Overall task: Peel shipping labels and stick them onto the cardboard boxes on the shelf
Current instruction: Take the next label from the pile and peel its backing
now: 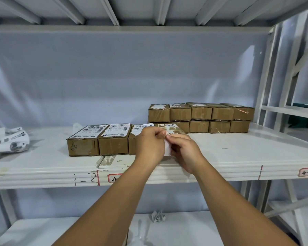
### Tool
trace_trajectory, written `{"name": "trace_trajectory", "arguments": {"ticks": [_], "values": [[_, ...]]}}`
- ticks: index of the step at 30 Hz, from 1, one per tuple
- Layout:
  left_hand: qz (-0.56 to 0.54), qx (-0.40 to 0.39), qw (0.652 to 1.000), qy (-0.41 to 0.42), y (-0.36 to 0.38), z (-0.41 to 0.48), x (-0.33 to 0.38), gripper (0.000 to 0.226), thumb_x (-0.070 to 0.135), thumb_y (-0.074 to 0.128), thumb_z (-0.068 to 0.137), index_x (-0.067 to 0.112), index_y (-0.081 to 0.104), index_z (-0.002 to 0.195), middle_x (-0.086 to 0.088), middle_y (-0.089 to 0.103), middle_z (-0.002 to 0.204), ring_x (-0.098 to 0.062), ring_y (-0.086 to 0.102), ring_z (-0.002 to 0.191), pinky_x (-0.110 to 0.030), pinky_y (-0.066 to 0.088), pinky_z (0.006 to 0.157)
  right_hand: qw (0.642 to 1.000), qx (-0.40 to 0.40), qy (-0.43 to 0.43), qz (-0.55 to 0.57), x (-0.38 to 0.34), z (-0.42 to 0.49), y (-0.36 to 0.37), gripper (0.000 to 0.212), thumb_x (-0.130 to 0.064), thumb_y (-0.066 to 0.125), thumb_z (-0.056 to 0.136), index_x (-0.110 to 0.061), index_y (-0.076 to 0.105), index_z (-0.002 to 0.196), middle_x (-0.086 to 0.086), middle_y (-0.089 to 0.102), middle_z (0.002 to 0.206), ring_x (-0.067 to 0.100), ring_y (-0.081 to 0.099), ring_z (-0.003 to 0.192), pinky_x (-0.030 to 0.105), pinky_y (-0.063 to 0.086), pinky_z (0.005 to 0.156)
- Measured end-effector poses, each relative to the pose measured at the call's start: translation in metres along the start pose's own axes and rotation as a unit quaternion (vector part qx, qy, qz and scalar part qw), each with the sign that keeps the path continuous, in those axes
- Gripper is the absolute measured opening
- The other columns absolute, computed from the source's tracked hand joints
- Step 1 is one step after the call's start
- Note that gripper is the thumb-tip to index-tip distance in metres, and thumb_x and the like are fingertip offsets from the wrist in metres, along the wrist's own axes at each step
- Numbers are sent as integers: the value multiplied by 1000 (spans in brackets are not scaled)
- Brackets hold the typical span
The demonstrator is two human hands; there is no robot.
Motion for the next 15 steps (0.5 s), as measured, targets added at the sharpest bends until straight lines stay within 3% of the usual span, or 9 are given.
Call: {"name": "trace_trajectory", "arguments": {"ticks": [3, 7, 10, 12, 15], "values": [[11, 2, 1000, -8, -1, -1, 1, 22, 10, 51, 95, 15, 69, 82, 5, 62, 84, -13, 56, 83, -19, 35, 59, 999, -12, -7, -41, -3, -3, 4, 14, -12, 57, 89, 2, 59, 84, 3, 51, 58, 10, 46, 50, 18, 33, 46], [50, 26, 998, -18, -8, -4, -10, 35, 13, 50, 94, 29, 54, 64, 7, 63, 84, -20, 60, 86, -28, 47, 75, 992, -13, -25, -121, -9, -10, 14, 41, -4, 47, 95, -9, 46, 54, -9, 37, 40, 4, 31, 38, 17, 24, 41], [74, 41, 996, 19, -14, -7, -12, 28, 13, 47, 95, 32, 59, 79, 1, 65, 103, -21, 59, 97, -34, 48, 83, 985, -13, -27, -169, -13, -13, 23, 45, -5, 47, 96, -13, 41, 52, -11, 33, 40, 4, 29, 39, 19, 23, 44], [69, 49, 995, 47, -18, -9, -8, 30, 9, 45, 95, 29, 67, 97, 2, 59, 104, -17, 57, 96, -27, 43, 79, 972, 15, -53, -229, -19, -13, 28, 43, -10, 51, 94, -14, 42, 52, -8, 35, 44, 8, 33, 45, 25, 27, 50], [62, 65, 993, 81, -30, -13, 5, 33, 5, 44, 95, 22, 67, 112, 5, 47, 93, -5, 50, 78, -8, 33, 65, 936, 65, -113, -326, -34, -17, 36, 31, -20, 56, 90, -15, 53, 59, -10, 44, 47, 10, 41, 54, 27, 33, 57]]}}
Point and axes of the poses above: each hand's wrist, its own z-axis towards the middle knuckle, its own y-axis out of the palm, x = y × z, the point moved 6 cm from there along z, towards the middle knuckle
